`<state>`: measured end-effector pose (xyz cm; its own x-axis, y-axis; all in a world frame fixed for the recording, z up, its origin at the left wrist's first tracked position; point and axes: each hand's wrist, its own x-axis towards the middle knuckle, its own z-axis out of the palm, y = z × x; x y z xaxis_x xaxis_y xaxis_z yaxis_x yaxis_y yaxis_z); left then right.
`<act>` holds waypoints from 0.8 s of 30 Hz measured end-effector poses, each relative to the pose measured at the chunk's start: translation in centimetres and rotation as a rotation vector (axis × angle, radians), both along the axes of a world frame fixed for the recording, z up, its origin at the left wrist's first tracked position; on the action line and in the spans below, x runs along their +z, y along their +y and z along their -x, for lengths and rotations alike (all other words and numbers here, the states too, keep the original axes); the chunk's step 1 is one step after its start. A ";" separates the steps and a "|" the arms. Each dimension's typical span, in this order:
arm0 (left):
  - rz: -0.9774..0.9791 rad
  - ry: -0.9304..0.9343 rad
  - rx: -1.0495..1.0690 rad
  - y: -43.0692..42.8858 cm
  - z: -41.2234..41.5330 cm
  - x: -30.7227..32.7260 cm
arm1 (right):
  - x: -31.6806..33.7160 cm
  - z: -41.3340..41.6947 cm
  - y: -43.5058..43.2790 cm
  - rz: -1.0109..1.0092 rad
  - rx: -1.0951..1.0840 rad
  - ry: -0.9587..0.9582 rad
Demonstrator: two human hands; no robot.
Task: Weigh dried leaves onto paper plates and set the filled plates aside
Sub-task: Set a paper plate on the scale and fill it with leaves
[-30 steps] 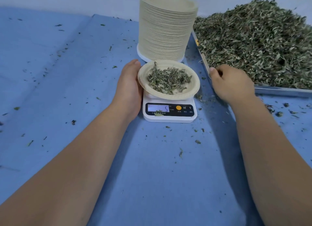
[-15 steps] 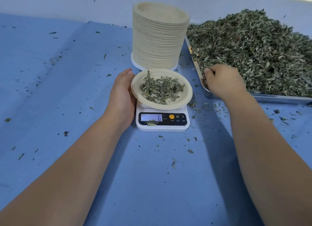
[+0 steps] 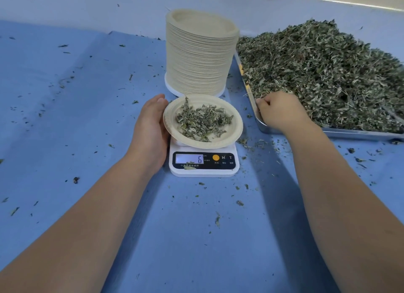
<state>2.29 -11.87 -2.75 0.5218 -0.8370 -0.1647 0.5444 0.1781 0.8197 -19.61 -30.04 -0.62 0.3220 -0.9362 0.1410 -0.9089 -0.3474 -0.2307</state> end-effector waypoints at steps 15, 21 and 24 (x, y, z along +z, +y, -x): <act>0.006 0.037 0.002 -0.4 -0.1 -0.1 | 4.5 -3.6 2.6 0.423 0.111 -0.283; 0.020 0.044 -0.012 -0.4 -0.2 -0.2 | 4.8 -8.4 5.0 0.350 0.358 -0.303; 0.015 0.058 0.011 -0.5 -0.1 -0.1 | 4.0 -10.3 6.1 0.301 0.450 -0.274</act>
<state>2.43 -12.32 -2.83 0.5211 -0.8338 -0.1824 0.5887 0.1964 0.7842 -9.32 -23.97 3.39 0.5920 -0.6226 0.5118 -0.5789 -0.7703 -0.2674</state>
